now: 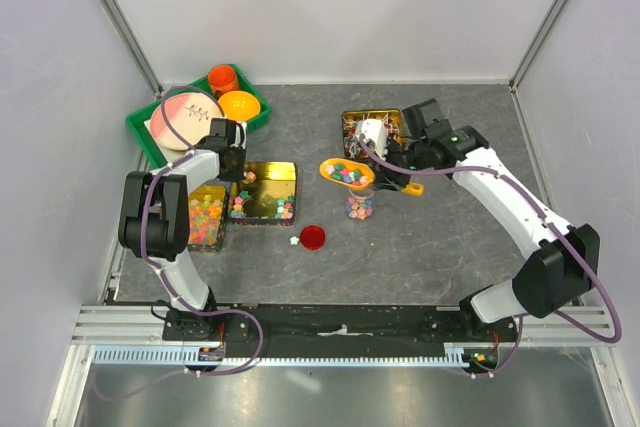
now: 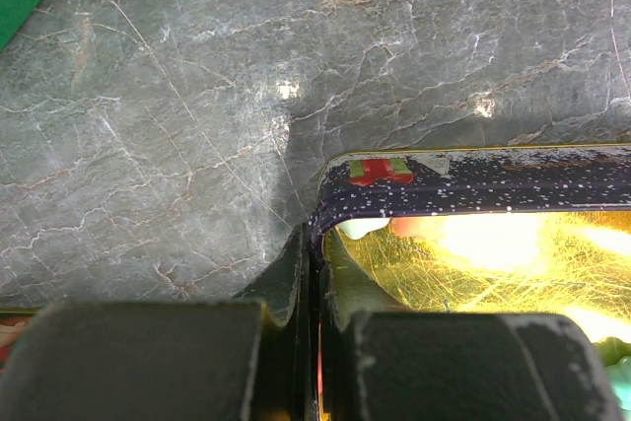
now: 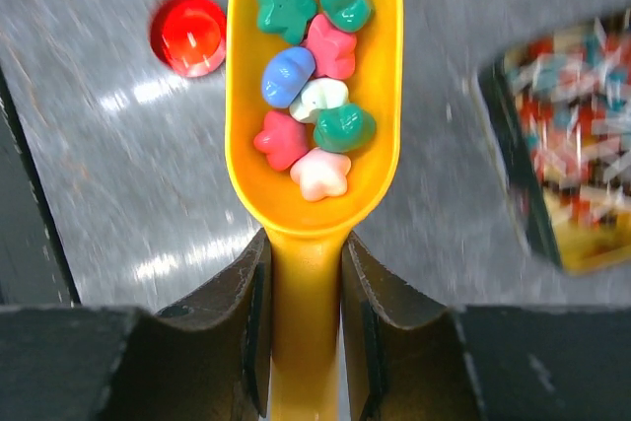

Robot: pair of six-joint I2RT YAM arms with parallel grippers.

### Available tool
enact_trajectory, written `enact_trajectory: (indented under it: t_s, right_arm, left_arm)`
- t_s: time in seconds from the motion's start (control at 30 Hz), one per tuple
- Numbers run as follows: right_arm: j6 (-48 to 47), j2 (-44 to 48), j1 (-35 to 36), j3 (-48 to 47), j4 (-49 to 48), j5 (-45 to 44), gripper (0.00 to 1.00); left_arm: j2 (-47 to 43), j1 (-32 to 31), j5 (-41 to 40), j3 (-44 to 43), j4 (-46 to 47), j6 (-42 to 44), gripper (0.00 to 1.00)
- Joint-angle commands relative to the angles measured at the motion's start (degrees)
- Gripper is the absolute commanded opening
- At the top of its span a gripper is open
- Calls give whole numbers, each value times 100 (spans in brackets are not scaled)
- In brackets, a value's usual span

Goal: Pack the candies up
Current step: Place the fake candies in the packing bottle.

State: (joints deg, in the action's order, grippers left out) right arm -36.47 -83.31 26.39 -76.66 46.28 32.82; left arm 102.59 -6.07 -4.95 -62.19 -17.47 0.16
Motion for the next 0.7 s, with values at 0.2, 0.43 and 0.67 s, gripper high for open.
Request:
enact_trajectory:
  t_s: [0.2, 0.43, 0.67]
  right_arm:
    - [-1380, 271, -767, -463, 1892, -671, 0]
    - [-1503, 210, -767, -885, 2394, -1285, 0]
    - [-1512, 26, -741, -1193, 2719, -1681, 0]
  left_arm:
    - [86, 62, -32, -188, 482, -122, 2]
    - [104, 62, -32, -188, 473, -122, 1]
    - [113, 62, -32, -197, 473, -122, 1]
